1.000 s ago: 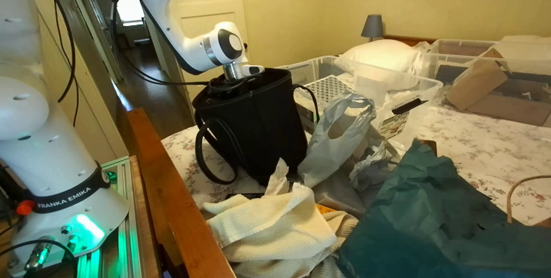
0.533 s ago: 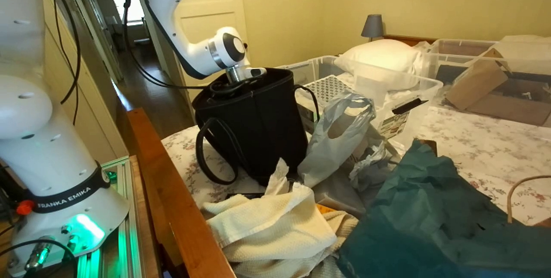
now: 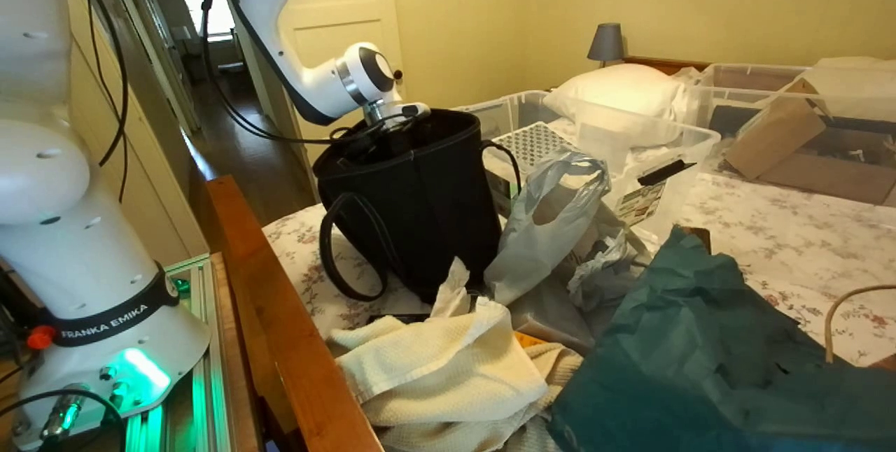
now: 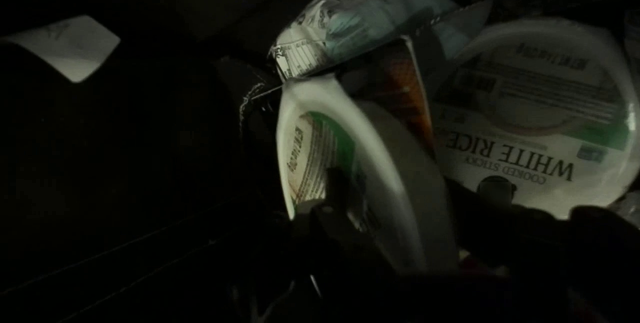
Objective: Take some items out of the bag and put them into the plastic box
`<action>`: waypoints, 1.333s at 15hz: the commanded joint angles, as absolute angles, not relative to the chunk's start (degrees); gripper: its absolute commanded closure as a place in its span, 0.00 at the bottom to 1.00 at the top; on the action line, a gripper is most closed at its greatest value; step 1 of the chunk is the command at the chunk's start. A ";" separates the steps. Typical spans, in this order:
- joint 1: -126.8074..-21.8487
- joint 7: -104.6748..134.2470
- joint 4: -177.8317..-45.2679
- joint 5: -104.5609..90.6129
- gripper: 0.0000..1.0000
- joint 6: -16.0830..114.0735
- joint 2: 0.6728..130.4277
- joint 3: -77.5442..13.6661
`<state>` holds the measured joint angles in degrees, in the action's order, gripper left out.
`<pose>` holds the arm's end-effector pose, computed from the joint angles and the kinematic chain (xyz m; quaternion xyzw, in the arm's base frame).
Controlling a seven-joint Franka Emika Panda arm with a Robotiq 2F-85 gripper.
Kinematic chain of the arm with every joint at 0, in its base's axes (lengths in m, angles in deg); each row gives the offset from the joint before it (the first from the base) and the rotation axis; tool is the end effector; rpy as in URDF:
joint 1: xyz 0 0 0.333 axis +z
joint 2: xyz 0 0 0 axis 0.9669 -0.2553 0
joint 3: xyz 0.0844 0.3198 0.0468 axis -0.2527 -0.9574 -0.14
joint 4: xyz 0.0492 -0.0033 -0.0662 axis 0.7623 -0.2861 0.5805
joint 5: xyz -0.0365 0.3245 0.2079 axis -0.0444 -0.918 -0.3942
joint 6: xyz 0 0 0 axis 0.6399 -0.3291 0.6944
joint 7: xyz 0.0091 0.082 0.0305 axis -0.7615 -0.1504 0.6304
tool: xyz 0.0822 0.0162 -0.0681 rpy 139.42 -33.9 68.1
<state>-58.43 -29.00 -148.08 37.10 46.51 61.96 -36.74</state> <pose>0.4961 0.1415 0.2114 0.9570 0.0561 0.0243 0.2836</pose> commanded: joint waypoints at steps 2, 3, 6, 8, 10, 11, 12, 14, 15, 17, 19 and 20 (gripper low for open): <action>-57.57 -36.02 -150.80 38.56 0.83 38.43 67.25 -37.86; -57.48 -36.76 -151.26 38.22 0.87 36.14 68.39 -38.49; -57.63 -38.39 -152.94 37.21 0.92 29.21 72.17 -40.67; -58.22 -38.96 -154.35 36.38 0.92 27.06 74.89 -42.13; -58.52 -39.50 -156.06 35.54 0.92 26.03 78.11 -43.51; -58.52 -39.76 -157.04 35.30 0.92 25.64 79.97 -44.21; -58.45 -39.97 -157.70 34.76 0.92 25.19 81.64 -44.95; -58.56 -39.84 -159.69 34.05 0.92 25.06 85.67 -46.26; -58.72 -39.54 -160.78 33.95 0.92 25.41 87.54 -46.76; -58.61 -39.12 -162.46 34.06 0.92 24.83 91.45 -48.02; -58.48 -38.63 -163.34 34.54 0.92 23.44 94.57 -49.34; -58.40 -38.05 -163.42 34.95 0.92 22.53 95.82 -50.03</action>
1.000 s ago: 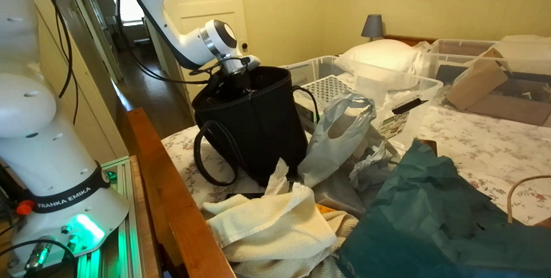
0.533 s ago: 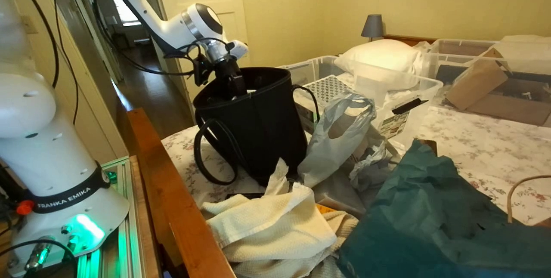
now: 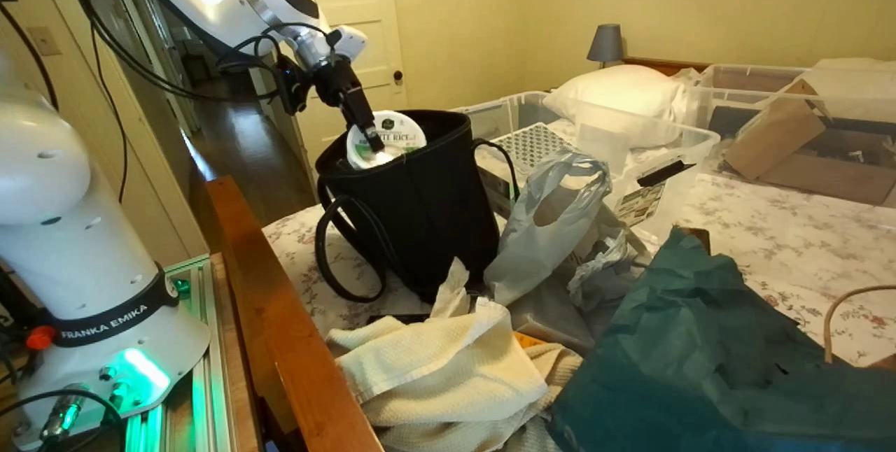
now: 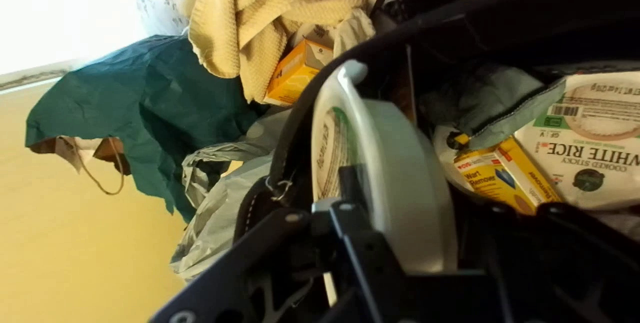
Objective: Take some items out of the bag and put them into the plastic box
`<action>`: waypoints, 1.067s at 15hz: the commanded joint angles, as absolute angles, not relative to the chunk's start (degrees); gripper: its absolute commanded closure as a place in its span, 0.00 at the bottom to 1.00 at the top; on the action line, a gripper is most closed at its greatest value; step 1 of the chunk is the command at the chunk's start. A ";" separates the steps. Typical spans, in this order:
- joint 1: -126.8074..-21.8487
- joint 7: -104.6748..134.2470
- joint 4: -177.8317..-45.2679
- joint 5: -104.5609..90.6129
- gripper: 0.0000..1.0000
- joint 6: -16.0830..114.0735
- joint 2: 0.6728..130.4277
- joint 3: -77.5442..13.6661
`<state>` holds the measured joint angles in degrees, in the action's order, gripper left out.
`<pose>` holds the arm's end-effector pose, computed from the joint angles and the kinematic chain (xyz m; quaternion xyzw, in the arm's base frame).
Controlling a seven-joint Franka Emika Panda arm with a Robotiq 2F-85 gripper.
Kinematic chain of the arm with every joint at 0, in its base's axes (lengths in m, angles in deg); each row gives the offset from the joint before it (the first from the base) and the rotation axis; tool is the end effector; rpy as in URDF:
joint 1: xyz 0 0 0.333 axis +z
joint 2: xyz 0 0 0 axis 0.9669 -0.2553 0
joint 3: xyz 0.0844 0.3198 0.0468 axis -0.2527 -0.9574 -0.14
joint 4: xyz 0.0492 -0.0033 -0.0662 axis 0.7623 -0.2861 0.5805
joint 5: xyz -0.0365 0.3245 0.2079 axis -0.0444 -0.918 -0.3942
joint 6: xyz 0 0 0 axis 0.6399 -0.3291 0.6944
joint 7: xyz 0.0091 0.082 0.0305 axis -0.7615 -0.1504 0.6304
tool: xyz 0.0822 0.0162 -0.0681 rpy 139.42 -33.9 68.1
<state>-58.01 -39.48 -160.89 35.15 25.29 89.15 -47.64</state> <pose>0.3901 0.1592 0.3481 0.9220 -0.0346 0.0913 0.3748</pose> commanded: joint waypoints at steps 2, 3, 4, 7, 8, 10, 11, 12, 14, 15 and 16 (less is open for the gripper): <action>-58.36 -37.61 -163.02 36.52 0.92 20.71 97.69 -51.56; -58.32 -36.97 -162.65 37.54 0.92 20.04 98.46 -52.30; -58.36 -36.34 -162.33 38.28 0.92 19.80 99.04 -52.78; -58.70 -33.93 -161.58 41.77 0.92 21.07 100.34 -53.48; -58.89 -32.89 -161.02 43.05 0.92 21.88 100.32 -53.29; -59.18 -31.64 -160.10 45.74 0.92 23.44 100.42 -52.89; -59.32 -31.35 -160.13 46.98 0.92 24.46 100.72 -52.69; -59.47 -31.15 -160.05 47.99 0.92 25.14 100.95 -52.55; -59.70 -30.96 -160.01 49.75 0.92 26.49 101.46 -52.31; -59.77 -30.85 -159.99 50.41 0.92 26.81 101.77 -52.24; -59.80 -30.75 -159.95 50.88 0.92 26.92 102.08 -52.24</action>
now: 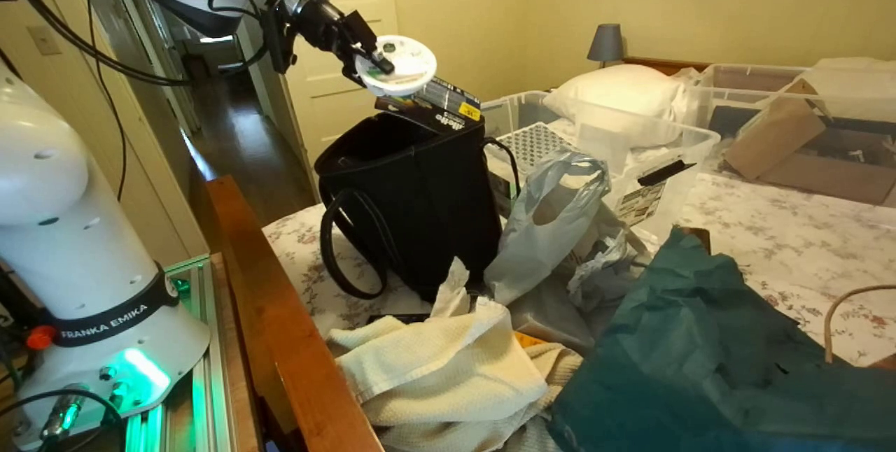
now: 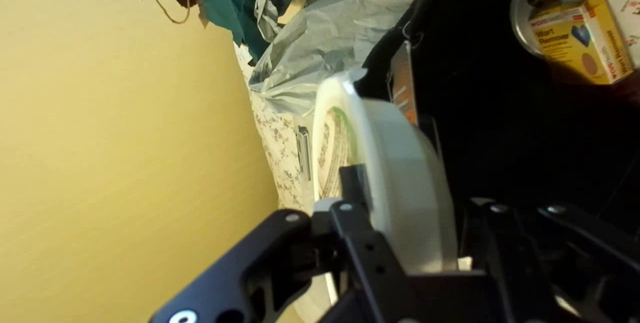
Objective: Take some items out of the bag and put them into the plastic box
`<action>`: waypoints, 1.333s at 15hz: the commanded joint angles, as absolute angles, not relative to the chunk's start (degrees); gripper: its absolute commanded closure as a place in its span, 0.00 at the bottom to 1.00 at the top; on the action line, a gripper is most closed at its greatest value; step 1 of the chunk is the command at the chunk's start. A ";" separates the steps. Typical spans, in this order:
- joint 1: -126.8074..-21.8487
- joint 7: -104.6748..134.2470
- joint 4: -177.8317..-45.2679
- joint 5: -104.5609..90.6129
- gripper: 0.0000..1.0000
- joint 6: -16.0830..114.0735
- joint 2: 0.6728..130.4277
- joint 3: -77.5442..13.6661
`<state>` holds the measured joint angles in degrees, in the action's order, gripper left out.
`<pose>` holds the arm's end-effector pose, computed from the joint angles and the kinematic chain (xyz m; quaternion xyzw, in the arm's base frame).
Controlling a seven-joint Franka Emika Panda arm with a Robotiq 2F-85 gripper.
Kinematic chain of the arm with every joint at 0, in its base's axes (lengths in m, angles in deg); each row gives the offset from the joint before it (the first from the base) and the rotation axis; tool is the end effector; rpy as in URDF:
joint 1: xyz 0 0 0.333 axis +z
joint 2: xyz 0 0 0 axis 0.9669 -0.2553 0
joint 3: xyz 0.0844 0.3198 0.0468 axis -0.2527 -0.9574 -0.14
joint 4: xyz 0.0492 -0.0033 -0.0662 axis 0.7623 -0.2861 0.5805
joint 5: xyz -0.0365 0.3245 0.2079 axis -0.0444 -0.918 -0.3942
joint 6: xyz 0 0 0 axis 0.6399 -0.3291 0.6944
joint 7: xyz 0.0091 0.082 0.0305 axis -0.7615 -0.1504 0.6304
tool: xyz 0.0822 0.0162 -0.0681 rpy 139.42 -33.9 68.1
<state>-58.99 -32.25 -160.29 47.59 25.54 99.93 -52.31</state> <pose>0.3817 0.1796 0.4401 0.8766 0.0685 0.2290 0.4178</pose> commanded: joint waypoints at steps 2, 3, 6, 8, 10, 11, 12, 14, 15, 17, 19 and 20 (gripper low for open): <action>-59.95 -30.34 -159.92 51.50 0.92 27.53 102.83 -52.09; -60.02 -30.37 -159.83 51.96 0.92 27.64 103.22 -52.08; -59.96 -30.34 -159.84 53.09 0.92 27.60 104.48 -52.10; -60.01 -30.19 -159.74 53.48 0.92 27.68 105.01 -51.94; -60.05 -29.81 -159.19 54.10 0.92 28.03 105.01 -51.79; -60.19 -29.67 -158.96 54.65 0.92 28.57 104.82 -51.56; -60.37 -29.38 -158.67 55.23 0.92 29.49 104.55 -51.15; -60.94 -28.85 -157.91 56.85 0.92 31.90 103.79 -50.13; -61.42 -28.58 -157.41 57.77 0.92 33.12 103.22 -49.55; -61.13 -29.43 -158.72 55.13 0.68 32.40 103.53 -50.03; -61.98 -28.42 -158.16 55.38 0.68 34.06 102.97 -49.04; -62.12 -28.30 -158.05 55.47 0.68 34.25 102.74 -48.81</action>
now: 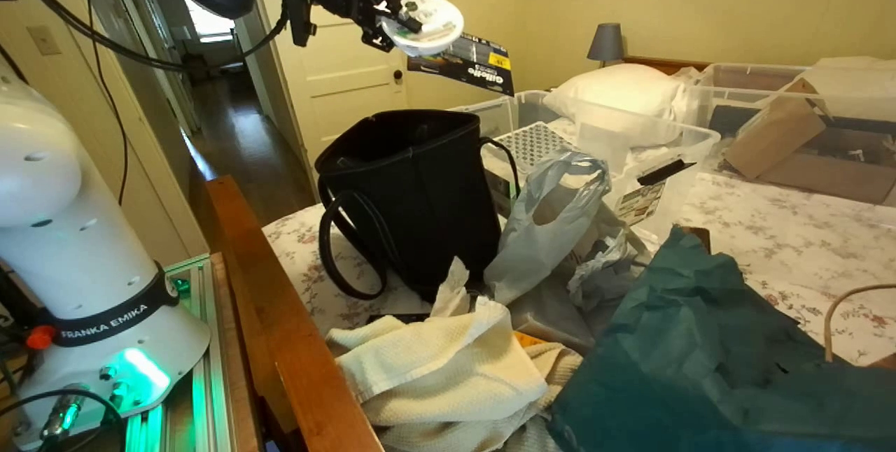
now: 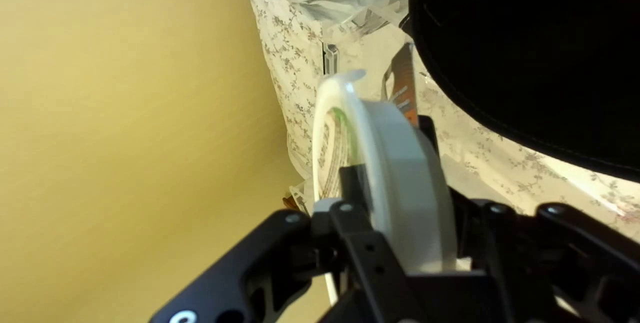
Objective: Take some items out of the bag and put them into the plastic box
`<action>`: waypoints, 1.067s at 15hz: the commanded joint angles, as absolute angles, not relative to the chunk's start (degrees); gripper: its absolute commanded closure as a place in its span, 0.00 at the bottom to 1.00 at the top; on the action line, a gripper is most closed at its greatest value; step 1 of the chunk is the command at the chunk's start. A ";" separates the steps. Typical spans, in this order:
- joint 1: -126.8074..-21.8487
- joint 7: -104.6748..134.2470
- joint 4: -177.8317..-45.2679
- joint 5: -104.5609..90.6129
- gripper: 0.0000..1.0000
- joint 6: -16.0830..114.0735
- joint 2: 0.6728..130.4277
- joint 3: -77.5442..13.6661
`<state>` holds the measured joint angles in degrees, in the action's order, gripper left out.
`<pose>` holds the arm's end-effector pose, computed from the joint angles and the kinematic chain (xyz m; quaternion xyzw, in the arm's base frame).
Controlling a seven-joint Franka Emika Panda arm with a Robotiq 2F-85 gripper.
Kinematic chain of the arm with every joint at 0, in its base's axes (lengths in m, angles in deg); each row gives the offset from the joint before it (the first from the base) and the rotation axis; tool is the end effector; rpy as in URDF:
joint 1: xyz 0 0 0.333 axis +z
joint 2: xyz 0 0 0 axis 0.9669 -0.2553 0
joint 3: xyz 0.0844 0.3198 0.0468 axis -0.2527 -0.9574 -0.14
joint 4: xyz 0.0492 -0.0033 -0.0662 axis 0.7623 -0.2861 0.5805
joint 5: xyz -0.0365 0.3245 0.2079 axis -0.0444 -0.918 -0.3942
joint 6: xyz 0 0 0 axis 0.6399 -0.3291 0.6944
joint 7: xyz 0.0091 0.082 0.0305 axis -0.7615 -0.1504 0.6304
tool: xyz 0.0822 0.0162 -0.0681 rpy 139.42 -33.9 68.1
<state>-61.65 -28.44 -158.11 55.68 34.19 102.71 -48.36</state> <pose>0.4095 0.1556 0.4877 0.8578 0.0988 0.2982 0.4067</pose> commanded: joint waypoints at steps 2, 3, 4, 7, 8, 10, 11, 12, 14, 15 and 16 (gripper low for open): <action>-62.10 -28.29 -158.01 55.50 0.68 34.30 102.52 -48.83; -62.10 -28.29 -158.00 55.50 0.68 34.32 102.49 -48.85; -62.10 -28.29 -157.99 55.50 0.68 34.32 102.47 -48.85; -62.65 -27.23 -156.94 55.98 0.92 36.94 100.21 -47.66; -62.92 -26.57 -156.31 56.42 0.92 38.70 99.02 -47.08; -63.64 -25.37 -154.75 57.31 0.92 42.00 96.47 -46.45; -64.03 -24.76 -153.99 57.58 0.92 43.63 95.34 -46.23; -64.44 -24.22 -152.83 58.03 0.92 45.30 93.89 -46.14; -65.20 -23.48 -150.66 59.42 0.92 47.90 91.51 -46.15; -65.62 -23.93 -149.37 61.09 0.92 49.00 90.14 -46.25; -65.86 -24.15 -148.16 62.23 0.92 50.22 88.93 -46.20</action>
